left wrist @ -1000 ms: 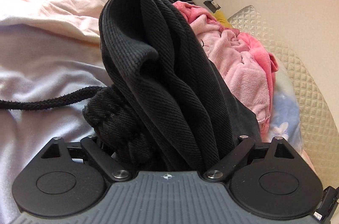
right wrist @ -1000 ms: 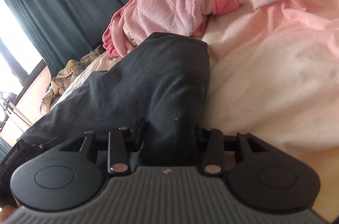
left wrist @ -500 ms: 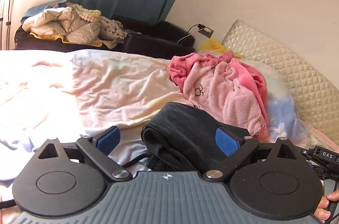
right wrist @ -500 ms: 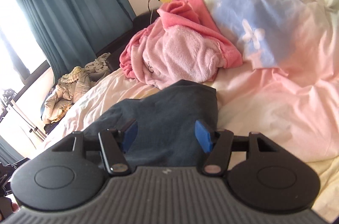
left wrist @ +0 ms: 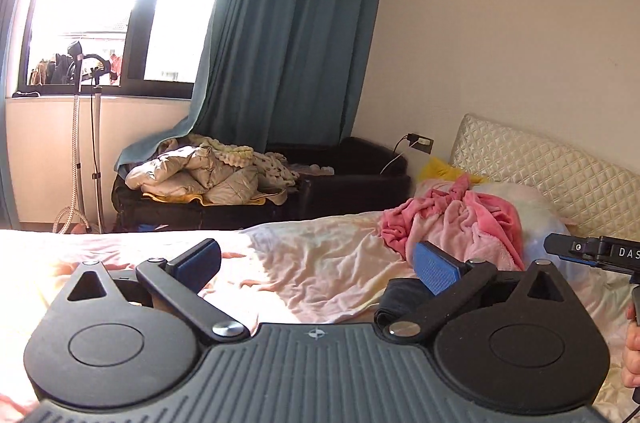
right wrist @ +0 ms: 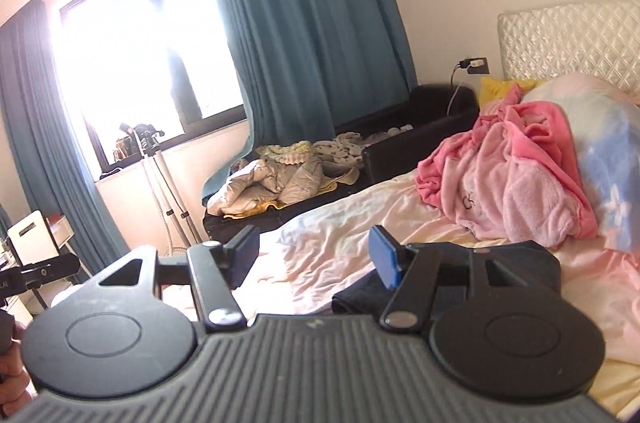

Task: Fold clothes
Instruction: 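Open both grippers and withdraw them from the folded sweatpants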

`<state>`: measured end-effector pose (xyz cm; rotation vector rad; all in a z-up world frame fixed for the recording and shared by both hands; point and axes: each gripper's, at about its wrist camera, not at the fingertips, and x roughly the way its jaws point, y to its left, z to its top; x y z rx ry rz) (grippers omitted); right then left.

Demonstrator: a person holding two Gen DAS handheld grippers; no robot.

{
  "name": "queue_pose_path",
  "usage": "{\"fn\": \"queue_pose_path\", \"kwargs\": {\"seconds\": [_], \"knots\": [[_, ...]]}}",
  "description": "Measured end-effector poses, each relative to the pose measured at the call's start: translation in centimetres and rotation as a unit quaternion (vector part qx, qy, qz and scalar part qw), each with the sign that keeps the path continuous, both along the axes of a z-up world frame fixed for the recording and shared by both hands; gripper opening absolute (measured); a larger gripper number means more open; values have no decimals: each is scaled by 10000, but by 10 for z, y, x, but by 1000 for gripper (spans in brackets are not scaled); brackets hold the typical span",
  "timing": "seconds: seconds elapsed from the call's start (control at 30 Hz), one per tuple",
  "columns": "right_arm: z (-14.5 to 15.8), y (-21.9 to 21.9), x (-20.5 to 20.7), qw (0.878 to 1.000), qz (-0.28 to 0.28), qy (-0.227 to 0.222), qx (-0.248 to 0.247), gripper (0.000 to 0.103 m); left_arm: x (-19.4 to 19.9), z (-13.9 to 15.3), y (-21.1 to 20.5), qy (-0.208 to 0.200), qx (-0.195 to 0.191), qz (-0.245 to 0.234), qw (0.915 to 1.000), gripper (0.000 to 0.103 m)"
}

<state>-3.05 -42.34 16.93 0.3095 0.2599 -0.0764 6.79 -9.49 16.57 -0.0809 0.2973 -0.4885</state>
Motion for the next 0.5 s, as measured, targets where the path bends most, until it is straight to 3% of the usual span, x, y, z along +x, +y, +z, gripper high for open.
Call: {"fn": "queue_pose_path", "kwargs": {"seconds": [0.27, 0.4, 0.5], "knots": [[16, 118, 5, 9958, 862, -30, -318, 61, -49, 19, 95, -261, 388, 745, 9961, 103], [8, 158, 13, 9933, 1112, -43, -316, 61, -66, -4, 125, -416, 622, 1231, 9896, 103], [-9, 179, 20, 9915, 1225, -113, -422, 61, -72, -32, 143, -396, 530, 1422, 9876, 103]]}}
